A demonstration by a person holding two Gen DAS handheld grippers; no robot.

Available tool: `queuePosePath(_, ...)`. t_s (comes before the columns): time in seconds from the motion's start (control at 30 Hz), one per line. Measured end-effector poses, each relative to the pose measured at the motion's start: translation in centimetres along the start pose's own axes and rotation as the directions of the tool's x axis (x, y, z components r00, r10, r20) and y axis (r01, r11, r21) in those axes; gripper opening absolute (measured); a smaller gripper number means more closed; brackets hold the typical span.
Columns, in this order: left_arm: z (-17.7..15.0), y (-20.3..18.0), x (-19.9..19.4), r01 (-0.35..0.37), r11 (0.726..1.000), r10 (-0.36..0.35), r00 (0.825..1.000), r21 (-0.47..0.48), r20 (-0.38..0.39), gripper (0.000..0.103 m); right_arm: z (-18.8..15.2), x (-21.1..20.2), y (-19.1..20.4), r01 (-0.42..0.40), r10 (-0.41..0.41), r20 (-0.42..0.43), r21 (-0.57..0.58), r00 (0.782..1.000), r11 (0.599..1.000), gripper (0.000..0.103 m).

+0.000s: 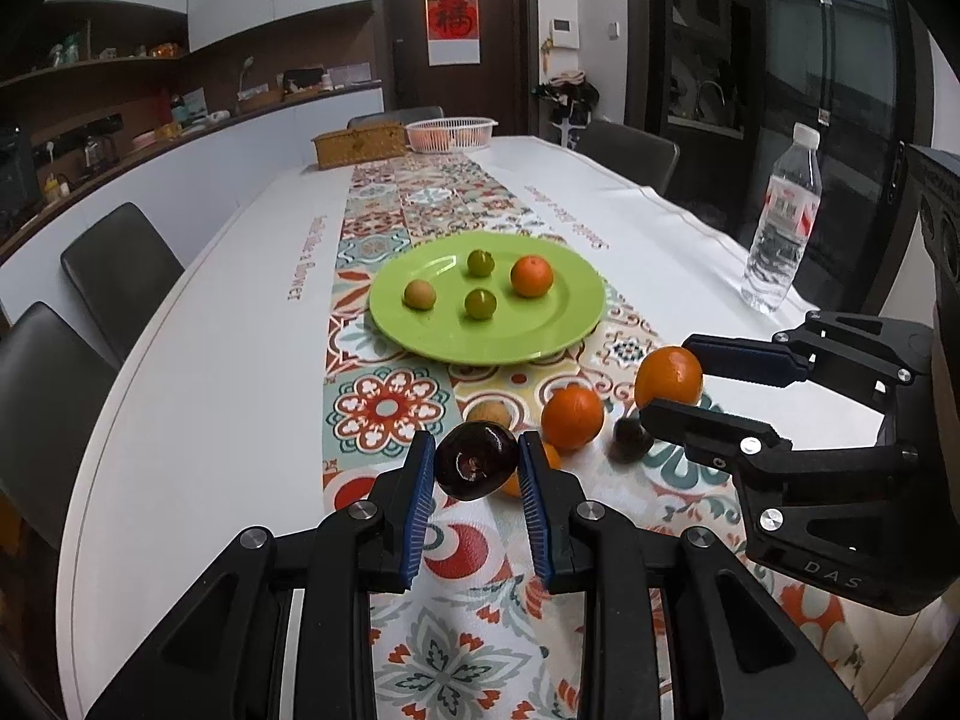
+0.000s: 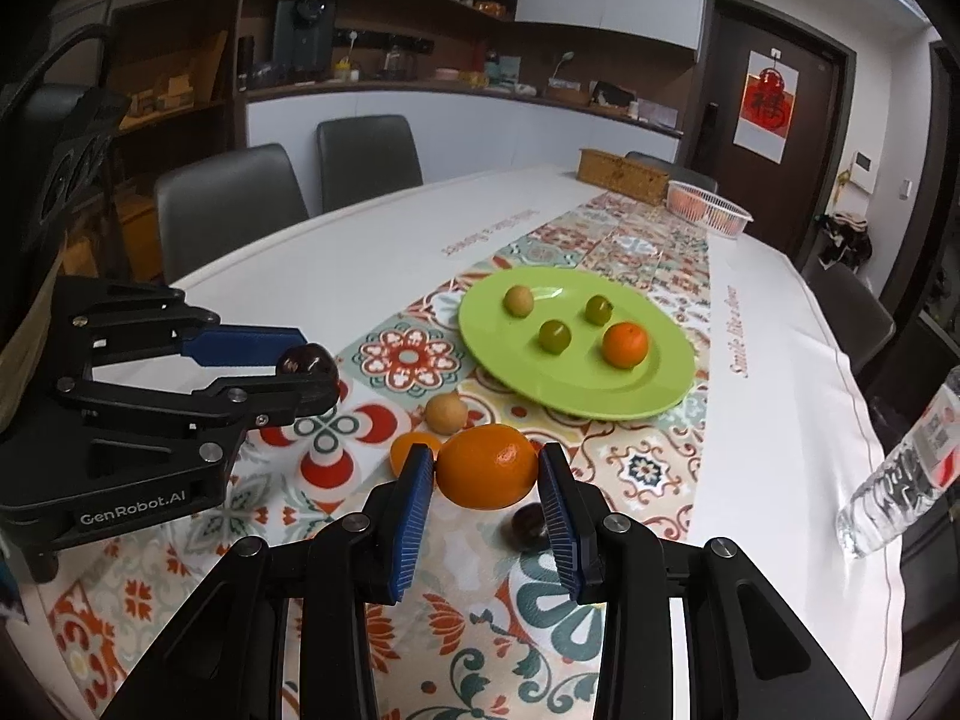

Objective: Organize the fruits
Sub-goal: 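Carry the plum and the small orange tomato over the green plate with both tools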

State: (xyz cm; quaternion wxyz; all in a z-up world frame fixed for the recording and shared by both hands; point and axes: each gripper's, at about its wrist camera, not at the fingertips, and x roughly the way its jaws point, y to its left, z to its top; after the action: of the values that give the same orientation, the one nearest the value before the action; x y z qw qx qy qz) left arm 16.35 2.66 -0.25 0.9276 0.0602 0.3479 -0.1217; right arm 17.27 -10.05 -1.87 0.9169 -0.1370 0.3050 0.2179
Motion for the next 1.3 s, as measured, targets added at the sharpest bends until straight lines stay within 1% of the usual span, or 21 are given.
queuePosePath(0.33,2.7,-0.6,-0.5,-0.003,1.0,0.003,0.999,-0.011,0.054,0.028,1.9,-0.6,-2.1,0.0,-0.003,0.048,0.051,0.999,0.999,0.037)
queuePosePath(0.7,6.3,-0.4,1.1,0.011,1.0,-0.011,0.998,-0.012,0.064,0.028,4.3,0.9,-4.9,-0.008,0.003,0.052,0.086,0.999,0.996,0.037)
queuePosePath(0.93,9.0,0.2,3.1,0.024,1.0,-0.023,0.998,-0.018,0.052,0.028,6.4,2.5,-6.6,-0.005,-0.001,0.053,0.105,0.999,0.994,0.037)
queuePosePath(1.3,12.3,1.4,7.1,0.031,0.999,-0.031,0.999,-0.012,0.015,0.028,9.2,5.9,-9.1,0.04,-0.042,0.021,0.092,0.999,0.995,0.037)
